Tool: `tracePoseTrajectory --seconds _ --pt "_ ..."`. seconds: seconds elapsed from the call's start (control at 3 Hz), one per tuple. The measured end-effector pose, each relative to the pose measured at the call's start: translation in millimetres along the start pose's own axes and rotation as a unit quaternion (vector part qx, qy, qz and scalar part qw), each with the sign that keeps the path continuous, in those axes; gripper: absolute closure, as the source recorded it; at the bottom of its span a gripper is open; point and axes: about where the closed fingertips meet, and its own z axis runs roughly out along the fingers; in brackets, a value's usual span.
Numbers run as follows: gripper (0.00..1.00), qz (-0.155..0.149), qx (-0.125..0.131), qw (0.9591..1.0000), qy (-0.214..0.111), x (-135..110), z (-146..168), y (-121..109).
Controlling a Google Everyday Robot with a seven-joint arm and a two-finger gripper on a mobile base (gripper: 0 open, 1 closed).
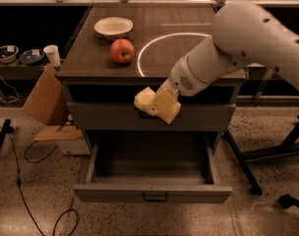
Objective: Place sponge into middle drawer
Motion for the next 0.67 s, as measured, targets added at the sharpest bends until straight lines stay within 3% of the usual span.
tracePoseTrajectory --seconds 0.33,0.67 --pt "1.0 -0.033 -0.026 0.9991 0.005 6.6 28.5 11.5" --pt "1.0 -0.032 -0.028 0.9991 0.004 6.8 29.8 5.2"
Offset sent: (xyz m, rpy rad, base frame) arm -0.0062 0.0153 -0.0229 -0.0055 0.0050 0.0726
